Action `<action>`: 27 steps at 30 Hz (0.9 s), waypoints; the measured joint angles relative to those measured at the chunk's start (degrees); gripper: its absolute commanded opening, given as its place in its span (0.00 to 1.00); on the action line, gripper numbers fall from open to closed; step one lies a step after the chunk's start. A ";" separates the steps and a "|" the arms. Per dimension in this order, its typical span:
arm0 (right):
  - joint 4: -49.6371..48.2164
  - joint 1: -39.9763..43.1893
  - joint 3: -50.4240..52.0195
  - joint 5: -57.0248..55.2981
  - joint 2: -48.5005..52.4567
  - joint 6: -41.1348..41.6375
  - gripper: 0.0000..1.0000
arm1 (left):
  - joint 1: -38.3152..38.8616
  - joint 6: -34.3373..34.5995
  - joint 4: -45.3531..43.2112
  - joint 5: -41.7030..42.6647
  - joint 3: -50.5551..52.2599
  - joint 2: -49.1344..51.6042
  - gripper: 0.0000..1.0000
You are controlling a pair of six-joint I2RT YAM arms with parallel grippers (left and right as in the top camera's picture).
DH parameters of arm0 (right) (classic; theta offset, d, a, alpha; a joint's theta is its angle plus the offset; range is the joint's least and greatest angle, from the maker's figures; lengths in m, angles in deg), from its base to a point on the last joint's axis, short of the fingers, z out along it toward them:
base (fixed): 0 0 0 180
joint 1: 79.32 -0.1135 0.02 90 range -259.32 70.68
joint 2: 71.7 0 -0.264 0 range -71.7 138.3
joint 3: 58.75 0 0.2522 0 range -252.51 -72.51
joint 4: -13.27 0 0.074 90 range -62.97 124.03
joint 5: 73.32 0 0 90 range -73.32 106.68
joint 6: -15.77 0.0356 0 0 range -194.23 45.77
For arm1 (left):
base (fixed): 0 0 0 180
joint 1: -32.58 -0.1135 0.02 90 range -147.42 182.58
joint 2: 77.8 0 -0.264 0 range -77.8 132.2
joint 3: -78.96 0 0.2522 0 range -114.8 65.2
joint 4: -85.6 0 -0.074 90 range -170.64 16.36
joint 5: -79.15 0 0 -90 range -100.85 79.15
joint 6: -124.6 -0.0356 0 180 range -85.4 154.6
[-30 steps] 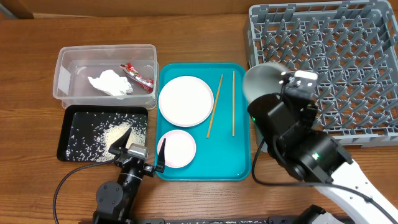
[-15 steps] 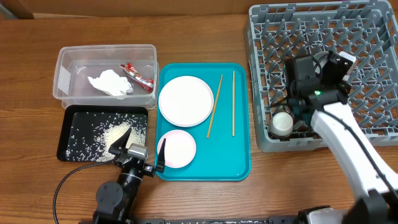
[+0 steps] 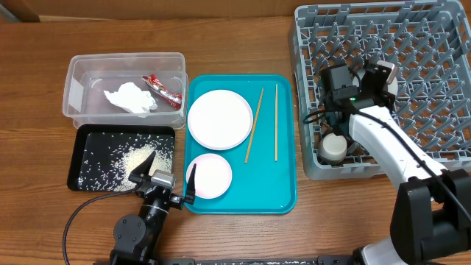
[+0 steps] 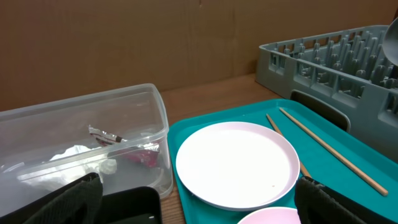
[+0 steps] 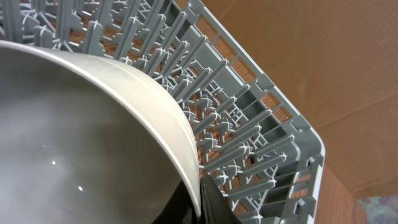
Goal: Sort waste into correct bins and load items into the dishwasher
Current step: 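Place the white bowl upright in the dish rack and release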
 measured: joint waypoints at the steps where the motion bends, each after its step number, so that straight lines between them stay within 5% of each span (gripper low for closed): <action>1: 0.24 -0.59 0.00 -0.26 0.00 -0.15 0.04 | 0.00 0.00 0.00 0.02 0.00 0.00 1.00; 17: -6.23 -4.24 0.04 -12.66 1.18 -3.91 0.04 | 0.00 0.00 0.00 0.02 0.00 0.00 1.00; 27: -9.09 -4.24 0.04 -3.74 1.18 -9.73 0.04 | 0.00 0.00 0.00 0.02 0.00 0.00 1.00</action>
